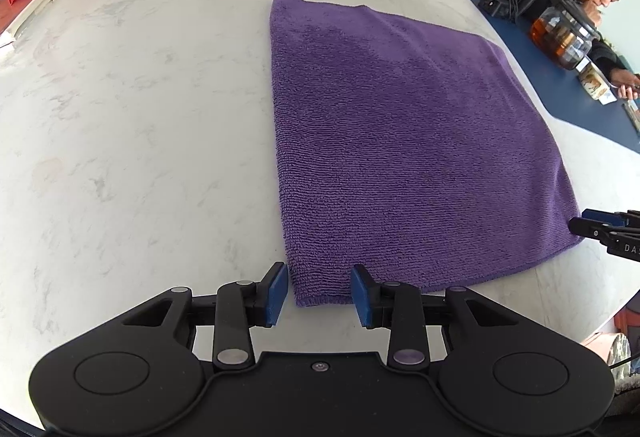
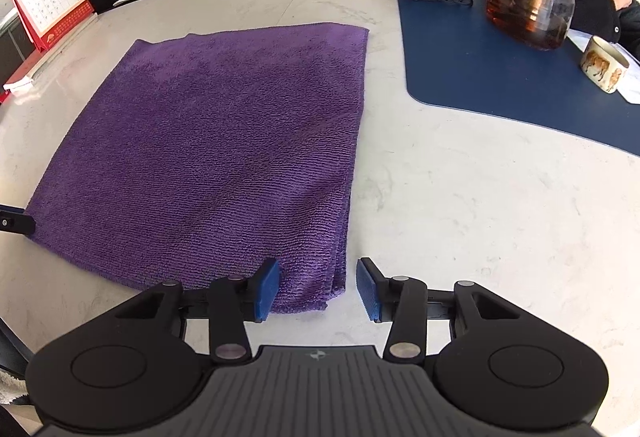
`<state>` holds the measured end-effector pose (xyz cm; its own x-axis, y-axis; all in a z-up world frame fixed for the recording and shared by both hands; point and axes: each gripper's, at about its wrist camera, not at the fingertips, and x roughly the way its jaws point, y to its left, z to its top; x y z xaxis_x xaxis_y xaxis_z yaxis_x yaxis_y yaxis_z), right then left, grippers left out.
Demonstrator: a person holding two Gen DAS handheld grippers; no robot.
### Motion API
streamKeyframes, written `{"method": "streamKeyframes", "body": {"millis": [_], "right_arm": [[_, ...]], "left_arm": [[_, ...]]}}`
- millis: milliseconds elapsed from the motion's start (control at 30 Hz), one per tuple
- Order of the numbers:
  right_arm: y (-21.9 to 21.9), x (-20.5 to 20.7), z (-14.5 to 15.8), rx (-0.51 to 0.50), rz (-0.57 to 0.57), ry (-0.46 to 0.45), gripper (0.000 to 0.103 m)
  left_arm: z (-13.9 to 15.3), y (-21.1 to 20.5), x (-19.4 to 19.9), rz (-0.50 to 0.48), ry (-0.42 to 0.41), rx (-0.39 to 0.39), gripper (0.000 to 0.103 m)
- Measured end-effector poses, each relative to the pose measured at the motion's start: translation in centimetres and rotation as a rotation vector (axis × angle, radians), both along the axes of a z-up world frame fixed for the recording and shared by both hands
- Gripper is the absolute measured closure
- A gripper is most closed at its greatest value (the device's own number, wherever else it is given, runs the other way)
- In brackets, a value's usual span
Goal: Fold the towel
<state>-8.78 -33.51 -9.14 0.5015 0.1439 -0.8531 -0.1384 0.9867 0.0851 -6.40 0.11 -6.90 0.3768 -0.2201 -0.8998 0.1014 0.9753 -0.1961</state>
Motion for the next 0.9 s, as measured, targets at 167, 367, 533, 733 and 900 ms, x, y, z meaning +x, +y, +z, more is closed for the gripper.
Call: {"method": "streamKeyframes", "body": {"millis": [167,367,533,733,900], "right_arm": [[-0.1,-0.2,0.1,0.007,0.014,0.003,0.072],[0.0,-0.4,0.2,-0.010,0.036,0.003,0.078],[0.5,-0.3,0.3,0.000,0.061,0.009,0.094],[-0.4,-0.2,0.2,0.073,0.020,0.021,0.095],[-1.1,0.0,0.7,0.120,0.002,0.015,0.095]], "left_arm": [[-0.1,0.1,0.0,-0.002,-0.008,-0.008,0.073],[-0.1,-0.3,-0.1,-0.023,-0.017,0.003,0.073],[-0.1,-0.8,-0.2,-0.043,-0.031,0.017,0.080],[-0.3,-0.5,0.1,-0.067,-0.024,-0.024,0.100],[0.0,-0.6,0.1,-0.081,-0.034,-0.023,0.100]]}}
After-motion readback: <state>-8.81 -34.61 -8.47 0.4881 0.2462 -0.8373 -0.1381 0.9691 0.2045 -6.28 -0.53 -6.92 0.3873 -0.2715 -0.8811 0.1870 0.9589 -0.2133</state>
